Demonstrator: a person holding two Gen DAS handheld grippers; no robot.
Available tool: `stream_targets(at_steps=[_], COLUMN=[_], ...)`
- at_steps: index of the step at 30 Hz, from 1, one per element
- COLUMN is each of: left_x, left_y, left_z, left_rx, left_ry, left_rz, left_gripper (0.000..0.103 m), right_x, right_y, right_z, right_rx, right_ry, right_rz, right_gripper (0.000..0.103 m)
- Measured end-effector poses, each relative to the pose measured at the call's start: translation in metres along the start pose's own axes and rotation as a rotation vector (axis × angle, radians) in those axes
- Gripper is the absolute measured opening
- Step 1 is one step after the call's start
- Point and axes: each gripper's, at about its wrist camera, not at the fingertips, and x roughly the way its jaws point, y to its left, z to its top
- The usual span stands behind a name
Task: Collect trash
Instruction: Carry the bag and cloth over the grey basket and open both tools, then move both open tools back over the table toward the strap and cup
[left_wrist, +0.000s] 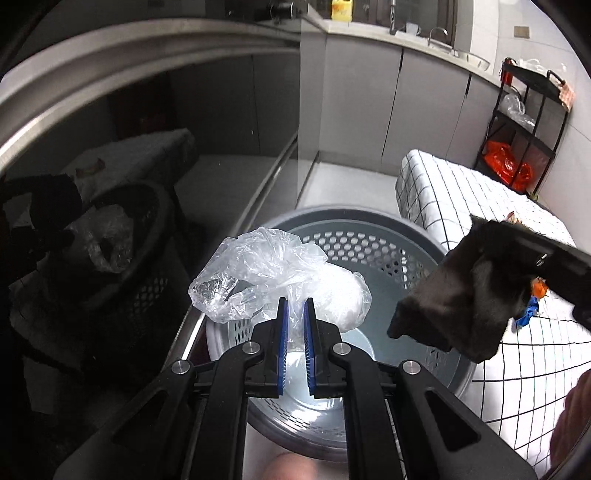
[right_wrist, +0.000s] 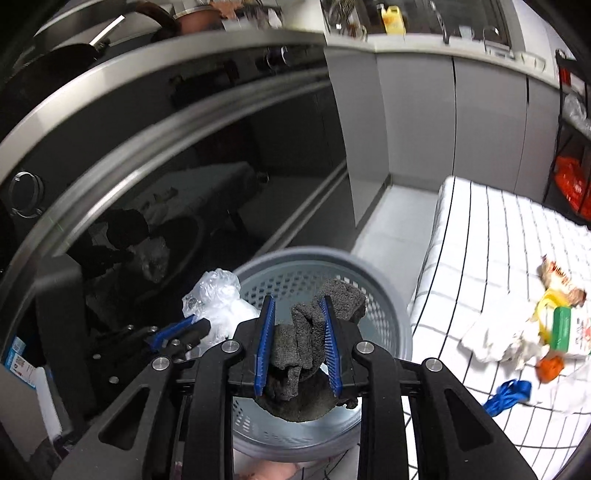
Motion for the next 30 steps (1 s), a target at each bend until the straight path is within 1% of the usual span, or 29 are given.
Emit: stream_targets(at_steps=[3,5,7,9,11,17,25,30], left_x=[0.002,0.001,0.001,-0.001,-0.002,0.000,-0.002,-0.004], left_y=[0.001,0.001,0.001,0.001,0.000,0.003,-0.007,-0.016], left_z=[-0.001,-0.002,-0.002,-0.002,-0.002,-0.002,-0.003,-0.004], left_rx=[-0.005,-0.009,-0.009,-0.005,-0.001,-0.012,0.001,0.009], left_ry=[0.018,0.025,0.022,0.005,-0.001,0.008,-0.004,-0.015], left_rz=[-0.001,-0.001,0.008,0.014,0.020,0.021,0.008,-0.001], left_gripper=[0.012,0.020,0.049,0.056,0.056,0.056,0.056,0.056], right_x=[0.011,0.014,0.013,0.010,0.008,0.003,0.000,-0.011], right_y=[-0.004,-0.009,-0.010,-0.012,-0.014,-0.017,-0.035,-0.047], right_z=[-0.001,-0.003,-0.003,-0.004,-0.005,-0.011,-0.024,-0.035], right_rx=[0.020,0.032,0.037,0.045,0.052,0.044,0.072,0.096], right_ry=[0.039,0.054,0.048,0.040,0.033,0.030,0.041,0.025], right_rz=[0.004,0.006,0.004,-0.002,-0.006,-0.027,-0.045,-0.066], right_gripper=[0.025,0.027,0.030,0.040,0.045,0.045,0.045,0.051])
